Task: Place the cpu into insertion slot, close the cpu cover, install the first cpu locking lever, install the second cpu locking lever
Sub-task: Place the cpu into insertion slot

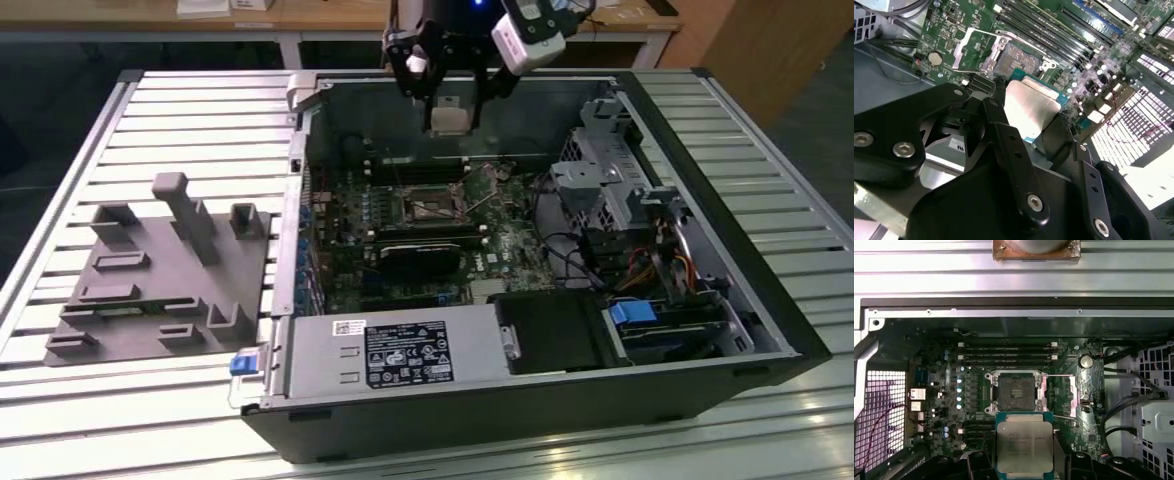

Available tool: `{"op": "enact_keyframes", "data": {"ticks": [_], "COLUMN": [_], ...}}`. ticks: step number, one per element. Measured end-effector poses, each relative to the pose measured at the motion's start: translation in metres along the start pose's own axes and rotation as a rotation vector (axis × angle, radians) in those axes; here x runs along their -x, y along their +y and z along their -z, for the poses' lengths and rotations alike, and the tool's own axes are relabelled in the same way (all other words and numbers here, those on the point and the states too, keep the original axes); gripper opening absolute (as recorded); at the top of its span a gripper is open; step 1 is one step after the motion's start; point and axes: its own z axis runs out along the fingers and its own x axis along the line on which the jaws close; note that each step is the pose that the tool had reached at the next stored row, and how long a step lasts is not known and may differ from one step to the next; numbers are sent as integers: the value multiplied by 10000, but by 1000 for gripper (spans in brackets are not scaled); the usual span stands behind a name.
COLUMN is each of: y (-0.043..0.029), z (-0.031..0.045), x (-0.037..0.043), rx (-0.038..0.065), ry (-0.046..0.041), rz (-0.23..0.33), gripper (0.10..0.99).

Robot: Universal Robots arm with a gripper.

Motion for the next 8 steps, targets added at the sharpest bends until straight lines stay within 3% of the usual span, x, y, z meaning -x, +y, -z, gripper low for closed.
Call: {"op": "enact_keyframes", "data": {"ticks": [8], "y": [-12], "z": [-145], "x": [-3], "rx": [-50], "ry": [-10], "rz": [0], "gripper": [537]}}
